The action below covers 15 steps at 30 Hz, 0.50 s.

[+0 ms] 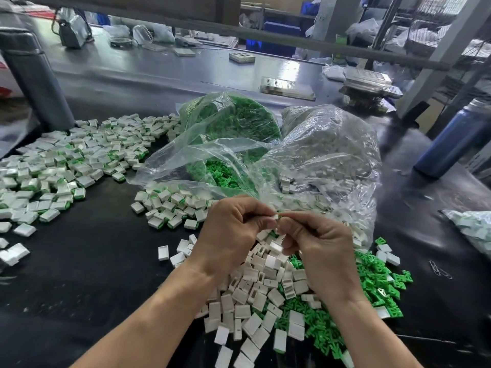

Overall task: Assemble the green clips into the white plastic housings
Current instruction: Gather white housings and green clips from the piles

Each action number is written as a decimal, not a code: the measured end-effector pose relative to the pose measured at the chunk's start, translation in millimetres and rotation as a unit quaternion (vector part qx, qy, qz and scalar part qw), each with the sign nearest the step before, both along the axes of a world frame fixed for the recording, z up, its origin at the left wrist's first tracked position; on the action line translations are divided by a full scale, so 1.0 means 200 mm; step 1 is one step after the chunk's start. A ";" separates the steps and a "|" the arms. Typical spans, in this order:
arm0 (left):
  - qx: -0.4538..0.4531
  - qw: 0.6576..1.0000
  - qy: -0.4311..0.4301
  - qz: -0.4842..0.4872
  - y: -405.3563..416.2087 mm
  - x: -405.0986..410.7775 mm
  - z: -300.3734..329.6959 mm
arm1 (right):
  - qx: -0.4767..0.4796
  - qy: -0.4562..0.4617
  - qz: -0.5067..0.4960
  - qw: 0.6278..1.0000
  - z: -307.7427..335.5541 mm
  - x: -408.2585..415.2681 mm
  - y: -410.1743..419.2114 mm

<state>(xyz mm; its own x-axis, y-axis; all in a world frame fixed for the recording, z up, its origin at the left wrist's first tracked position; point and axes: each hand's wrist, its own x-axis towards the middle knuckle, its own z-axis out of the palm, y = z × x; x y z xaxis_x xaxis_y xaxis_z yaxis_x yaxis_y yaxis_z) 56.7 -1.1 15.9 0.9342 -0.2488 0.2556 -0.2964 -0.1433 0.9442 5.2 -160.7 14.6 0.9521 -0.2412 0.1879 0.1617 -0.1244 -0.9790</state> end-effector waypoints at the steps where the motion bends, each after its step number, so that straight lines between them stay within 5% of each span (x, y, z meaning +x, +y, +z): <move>1: -0.011 1.000 -0.001 -0.006 -0.01 -0.01 0.01 | 0.026 0.002 0.002 1.000 0.01 0.00 -0.01; 7: 0.003 0.999 -0.035 -0.021 -0.05 -0.02 0.01 | 0.132 0.091 0.006 0.987 0.04 0.03 0.04; 15: -0.016 0.997 -0.037 -0.063 -0.09 -0.07 0.05 | 0.129 0.106 0.009 0.986 0.04 0.02 0.09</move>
<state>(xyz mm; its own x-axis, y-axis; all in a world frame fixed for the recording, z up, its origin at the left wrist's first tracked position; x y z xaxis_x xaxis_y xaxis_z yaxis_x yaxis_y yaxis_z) 43.6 -18.8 25.1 0.8748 -0.3532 0.3316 -0.3786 -0.0714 0.9228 9.5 -143.6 23.4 0.9680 -0.2372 -0.0818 -0.0507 0.1343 -0.9896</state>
